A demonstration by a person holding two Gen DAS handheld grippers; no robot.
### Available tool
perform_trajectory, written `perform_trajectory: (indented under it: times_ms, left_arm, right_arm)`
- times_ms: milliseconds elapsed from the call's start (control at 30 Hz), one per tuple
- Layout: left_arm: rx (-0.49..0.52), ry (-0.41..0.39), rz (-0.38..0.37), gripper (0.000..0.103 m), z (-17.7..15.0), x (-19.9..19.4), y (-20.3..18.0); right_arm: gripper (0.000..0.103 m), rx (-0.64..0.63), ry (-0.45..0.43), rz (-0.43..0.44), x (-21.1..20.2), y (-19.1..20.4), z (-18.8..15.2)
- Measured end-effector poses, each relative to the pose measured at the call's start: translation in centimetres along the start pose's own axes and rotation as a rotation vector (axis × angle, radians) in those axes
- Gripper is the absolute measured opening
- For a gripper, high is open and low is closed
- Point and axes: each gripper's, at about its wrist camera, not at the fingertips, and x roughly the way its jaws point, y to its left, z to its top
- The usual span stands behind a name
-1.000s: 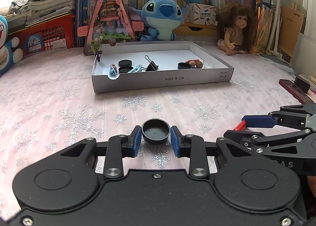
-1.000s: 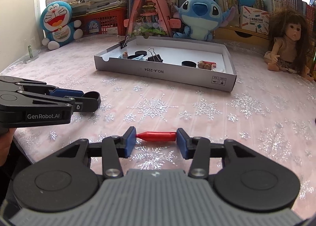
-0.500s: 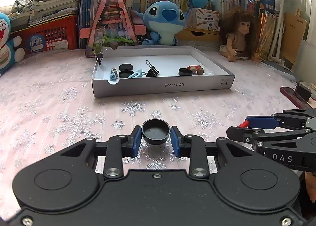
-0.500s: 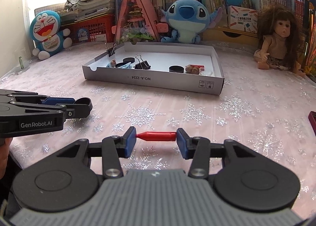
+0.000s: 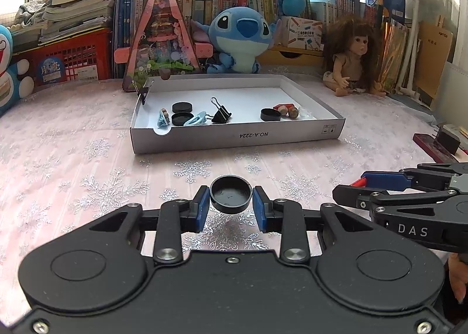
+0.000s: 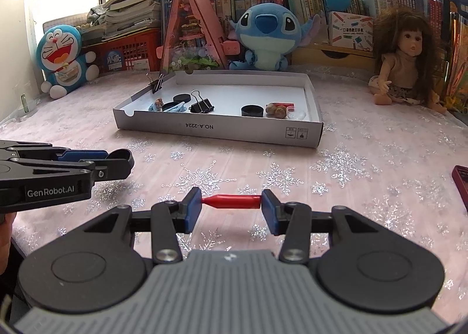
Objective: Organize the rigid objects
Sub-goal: 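Carry the black lid and red crayon into the tray, opening both tools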
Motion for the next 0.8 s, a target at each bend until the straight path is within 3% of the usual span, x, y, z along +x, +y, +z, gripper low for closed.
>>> perform_trajectory:
  times_ms: [800]
  left_arm:
    - [0.012,-0.014,0.001,0.03,1.6,1.1,-0.8]
  right_arm:
    - [0.051,0.065,-0.009,-0.034,1.1,-1.2,1.2]
